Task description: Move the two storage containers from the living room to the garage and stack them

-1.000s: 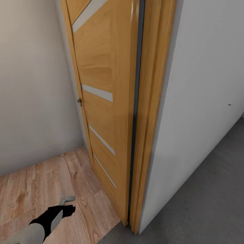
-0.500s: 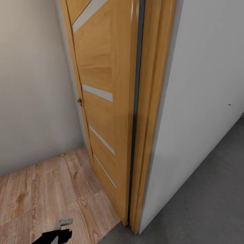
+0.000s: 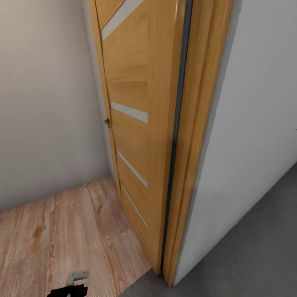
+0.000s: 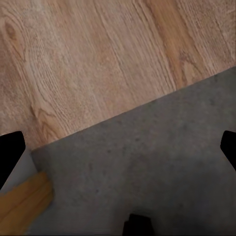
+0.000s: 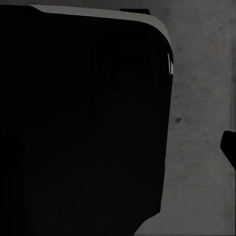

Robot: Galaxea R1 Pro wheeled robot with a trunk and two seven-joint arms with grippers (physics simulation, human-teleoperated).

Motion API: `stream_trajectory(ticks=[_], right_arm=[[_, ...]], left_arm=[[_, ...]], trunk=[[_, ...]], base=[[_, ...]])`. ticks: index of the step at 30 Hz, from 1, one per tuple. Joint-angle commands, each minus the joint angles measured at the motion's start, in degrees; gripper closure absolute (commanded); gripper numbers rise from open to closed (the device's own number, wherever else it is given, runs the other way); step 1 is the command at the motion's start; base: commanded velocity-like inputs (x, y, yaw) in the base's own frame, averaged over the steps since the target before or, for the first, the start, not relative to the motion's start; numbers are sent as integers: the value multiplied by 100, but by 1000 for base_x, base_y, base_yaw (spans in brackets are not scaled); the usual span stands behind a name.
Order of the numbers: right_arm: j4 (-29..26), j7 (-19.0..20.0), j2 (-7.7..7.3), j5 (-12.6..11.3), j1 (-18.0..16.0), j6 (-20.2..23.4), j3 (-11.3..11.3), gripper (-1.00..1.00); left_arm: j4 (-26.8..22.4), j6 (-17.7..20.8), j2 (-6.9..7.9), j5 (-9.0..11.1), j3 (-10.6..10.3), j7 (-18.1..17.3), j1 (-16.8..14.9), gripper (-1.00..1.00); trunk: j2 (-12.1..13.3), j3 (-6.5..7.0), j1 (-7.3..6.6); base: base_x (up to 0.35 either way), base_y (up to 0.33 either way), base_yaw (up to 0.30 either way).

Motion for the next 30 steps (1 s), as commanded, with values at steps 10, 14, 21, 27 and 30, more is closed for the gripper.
stream_trajectory(ticks=[10,14,21,27,30], right_arm=[[3,-4,-7,6,-2,-8,3,-100],[3,-4,-7,8,-2,-8,5,-100],[3,-6,-8,8,-2,-8,7,-100],[3,-12,-2,12,-2,-7,12,-100],[3,-13,5,15,-2,-7,15,-100]], left_arm=[[78,29,-23,-11,27,25,3,-100],[83,25,-124,-23,24,31,53,-100],[85,-60,-214,-35,15,59,173,-100],[85,-233,-233,-31,13,97,459,-100],[85,-291,-238,-31,13,201,532,-100]], trunk=[[-3,-43,-1],[-3,-58,-1],[-3,-86,-1],[-3,-110,-1],[-3,-122,-1]], base=[[-80,-241,260],[-51,-282,263],[-11,-288,263],[-2,-125,263],[0,-29,263]])
